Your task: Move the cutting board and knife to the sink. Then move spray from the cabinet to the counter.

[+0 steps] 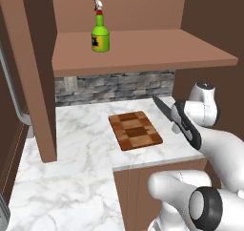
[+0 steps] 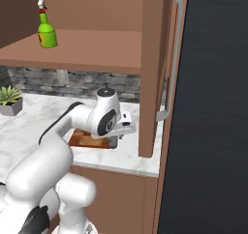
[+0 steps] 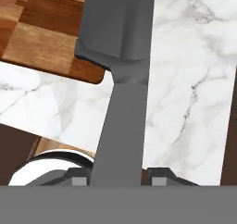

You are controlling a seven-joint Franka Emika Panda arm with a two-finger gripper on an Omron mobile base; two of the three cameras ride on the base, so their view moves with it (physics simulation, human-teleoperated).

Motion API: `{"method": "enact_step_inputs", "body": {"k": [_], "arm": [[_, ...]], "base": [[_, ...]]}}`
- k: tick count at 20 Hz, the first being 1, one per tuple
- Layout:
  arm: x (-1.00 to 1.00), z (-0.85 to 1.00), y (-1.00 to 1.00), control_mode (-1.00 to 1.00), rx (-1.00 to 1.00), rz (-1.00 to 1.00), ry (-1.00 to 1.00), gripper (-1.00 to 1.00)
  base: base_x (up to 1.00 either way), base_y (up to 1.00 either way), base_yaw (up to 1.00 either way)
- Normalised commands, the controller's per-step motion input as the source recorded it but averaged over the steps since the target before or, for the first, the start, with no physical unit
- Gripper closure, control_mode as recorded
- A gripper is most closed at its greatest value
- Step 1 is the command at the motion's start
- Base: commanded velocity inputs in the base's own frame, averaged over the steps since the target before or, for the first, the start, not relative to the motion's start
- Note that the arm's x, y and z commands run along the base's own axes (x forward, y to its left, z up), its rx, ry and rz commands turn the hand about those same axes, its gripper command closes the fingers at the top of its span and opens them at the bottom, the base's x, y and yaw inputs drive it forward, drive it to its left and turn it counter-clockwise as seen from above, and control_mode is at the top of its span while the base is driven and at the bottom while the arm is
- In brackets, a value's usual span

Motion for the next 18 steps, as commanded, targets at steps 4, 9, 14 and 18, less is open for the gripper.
{"method": "enact_step_inputs", "body": {"k": [4, 9, 14, 18], "arm": [[-0.66, 0.48, 0.12, -1.00, -0.01, 0.00, 0.00, 1.00], [-0.61, 0.40, 0.28, -1.00, -0.04, 0.00, 0.00, 1.00], [-0.56, 0.34, 0.02, -1.00, 0.00, 0.00, 0.00, 1.00], [-0.60, 0.29, 0.04, -1.00, 0.00, 0.01, 0.00, 1.00]], "base": [[0.00, 0.00, 0.00], [0.00, 0.00, 0.00], [0.00, 0.00, 0.00], [0.00, 0.00, 0.00]]}}
